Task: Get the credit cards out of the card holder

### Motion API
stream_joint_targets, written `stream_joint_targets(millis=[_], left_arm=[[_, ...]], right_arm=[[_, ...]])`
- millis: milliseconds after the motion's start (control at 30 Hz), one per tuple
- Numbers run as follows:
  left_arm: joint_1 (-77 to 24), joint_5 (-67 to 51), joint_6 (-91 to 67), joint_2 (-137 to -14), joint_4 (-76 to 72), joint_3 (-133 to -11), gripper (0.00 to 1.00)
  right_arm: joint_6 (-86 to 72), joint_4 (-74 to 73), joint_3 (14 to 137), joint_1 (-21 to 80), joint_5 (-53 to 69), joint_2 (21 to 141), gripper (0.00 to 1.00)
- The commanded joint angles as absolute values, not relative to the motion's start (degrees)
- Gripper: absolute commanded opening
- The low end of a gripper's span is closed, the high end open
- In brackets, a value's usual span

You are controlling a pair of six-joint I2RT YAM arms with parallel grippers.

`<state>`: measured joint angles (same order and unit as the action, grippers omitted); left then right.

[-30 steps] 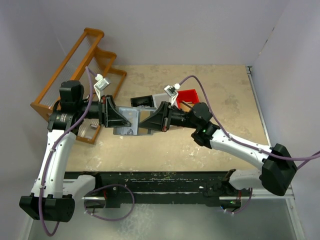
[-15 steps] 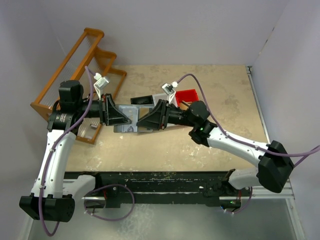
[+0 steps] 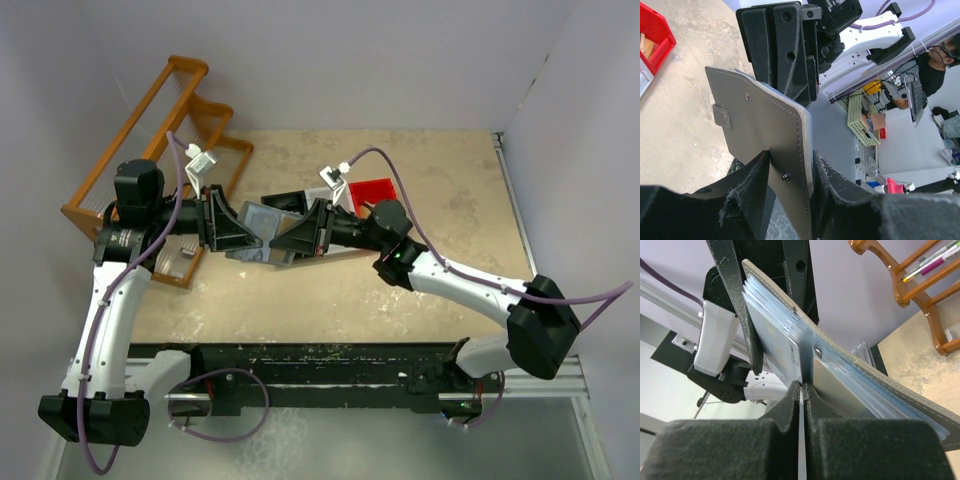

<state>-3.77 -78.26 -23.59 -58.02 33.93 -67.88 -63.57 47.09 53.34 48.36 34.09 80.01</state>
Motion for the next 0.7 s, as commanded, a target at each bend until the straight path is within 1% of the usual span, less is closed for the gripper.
stream_joint_targets(millis=[0, 133, 300, 467, 667], left_arm=[[-4.7, -87.4, -26.0, -56.1, 31.4, -68.6, 0.42], [-4.7, -88.8, -26.1, -56.0, 31.5, -68.6, 0.41], [-4.7, -90.0, -26.2, -56.1, 31.7, -68.6, 0.33], [-4.7, -89.8, -26.3, -55.9, 31.8, -68.6, 0.3], [-4.7, -89.2, -26.2, -56.2, 31.8, -68.7, 0.18]], right_arm=[[-65.4, 52.8, 52.1, 48.6, 32.8, 78.7, 0.0], [-65.3, 53.6, 50.2, 48.6, 32.5, 77.3, 0.0], [-65.5, 54.9, 48.0, 48.6, 32.1, 75.9, 0.0], [-65.5, 55.4, 46.4, 48.5, 31.5, 74.7, 0.0], [-65.2, 55.2, 46.3, 48.5, 31.5, 74.7, 0.0]])
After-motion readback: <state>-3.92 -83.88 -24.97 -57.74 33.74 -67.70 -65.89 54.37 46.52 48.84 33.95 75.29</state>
